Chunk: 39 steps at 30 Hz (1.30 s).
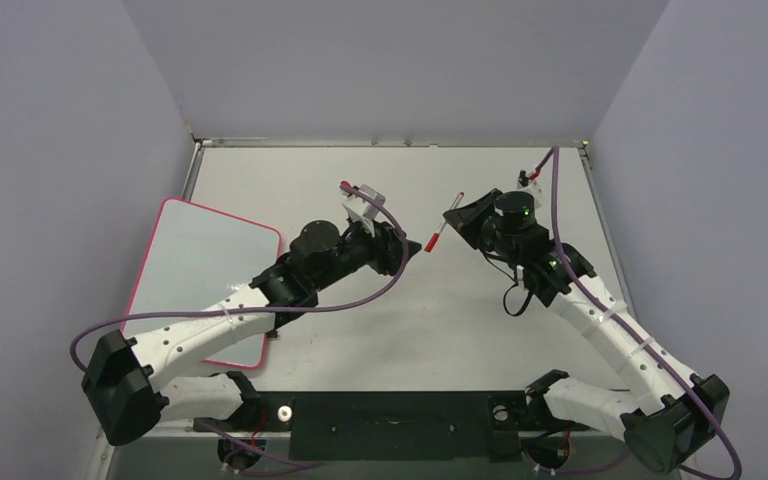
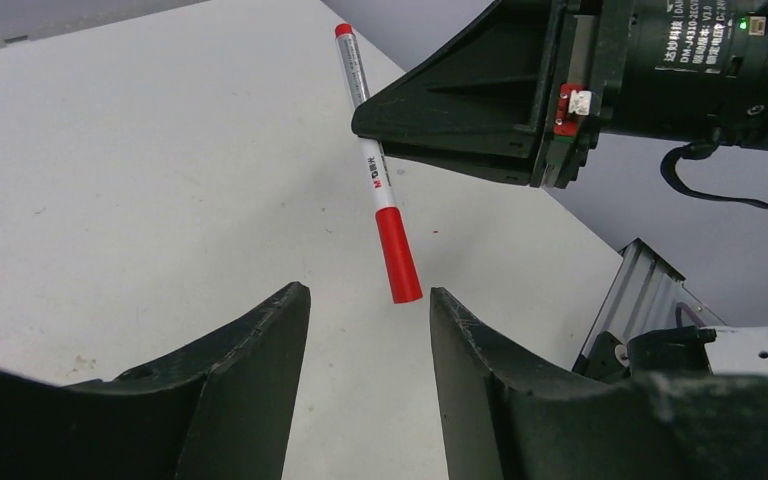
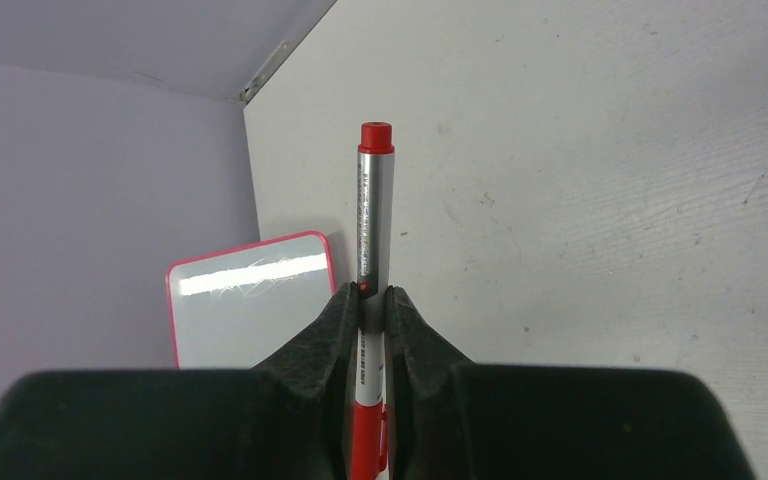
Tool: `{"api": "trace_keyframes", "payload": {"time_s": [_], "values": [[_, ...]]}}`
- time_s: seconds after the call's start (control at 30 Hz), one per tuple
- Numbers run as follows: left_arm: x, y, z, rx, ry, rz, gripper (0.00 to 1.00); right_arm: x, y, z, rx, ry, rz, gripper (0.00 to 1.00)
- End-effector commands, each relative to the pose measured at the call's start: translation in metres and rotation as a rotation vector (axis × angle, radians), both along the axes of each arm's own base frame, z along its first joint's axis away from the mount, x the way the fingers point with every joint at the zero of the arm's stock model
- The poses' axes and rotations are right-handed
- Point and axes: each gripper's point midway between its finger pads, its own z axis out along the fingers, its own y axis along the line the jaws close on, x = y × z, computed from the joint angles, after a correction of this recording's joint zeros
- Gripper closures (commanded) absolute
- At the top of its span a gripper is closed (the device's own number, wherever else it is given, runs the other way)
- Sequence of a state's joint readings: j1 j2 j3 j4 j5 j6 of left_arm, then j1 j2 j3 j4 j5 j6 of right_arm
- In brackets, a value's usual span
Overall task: Write a sentence on the whiteboard
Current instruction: Pass from the right arm to the left
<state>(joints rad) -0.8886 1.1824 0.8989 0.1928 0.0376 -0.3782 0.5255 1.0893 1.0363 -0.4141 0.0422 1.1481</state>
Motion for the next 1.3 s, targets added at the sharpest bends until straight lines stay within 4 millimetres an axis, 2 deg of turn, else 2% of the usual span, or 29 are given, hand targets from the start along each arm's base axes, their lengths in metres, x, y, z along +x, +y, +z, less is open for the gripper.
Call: {"api": "trace_keyframes", "payload": {"time_s": [0.0, 0.4, 0.57, 0.73, 0.8, 0.9, 1.03, 1.27], "values": [[0.004, -0.022, 0.039, -0.139, -0.075, -0.028, 0.56, 0.001, -0.003, 0.037, 0.066, -0.078, -0.05, 1.0], [0.004, -0.051, 0.033, -0.148, -0.059, -0.099, 0.63, -0.006, 0.002, 0.039, 0.07, -0.085, -0.016, 1.0], [0.004, -0.056, 0.03, -0.146, -0.048, -0.105, 0.72, -0.008, 0.006, 0.04, 0.077, -0.09, 0.0, 1.0], [0.006, -0.063, 0.027, -0.123, -0.019, -0.115, 0.85, -0.01, 0.007, 0.042, 0.075, -0.098, 0.009, 1.0], [0.005, -0.065, 0.025, -0.12, -0.012, -0.125, 0.87, -0.012, 0.008, 0.043, 0.079, -0.102, 0.015, 1.0], [0.004, -0.067, 0.024, -0.123, 0.004, -0.13, 0.86, -0.016, 0.011, 0.044, 0.095, -0.11, 0.035, 1.0], [0.005, -0.069, 0.023, -0.114, 0.021, -0.133, 0.77, -0.019, 0.014, 0.047, 0.118, -0.132, 0.048, 1.0], [0.004, -0.069, 0.022, -0.111, 0.032, -0.138, 0.76, -0.023, 0.013, 0.045, 0.119, -0.136, 0.051, 1.0]]}}
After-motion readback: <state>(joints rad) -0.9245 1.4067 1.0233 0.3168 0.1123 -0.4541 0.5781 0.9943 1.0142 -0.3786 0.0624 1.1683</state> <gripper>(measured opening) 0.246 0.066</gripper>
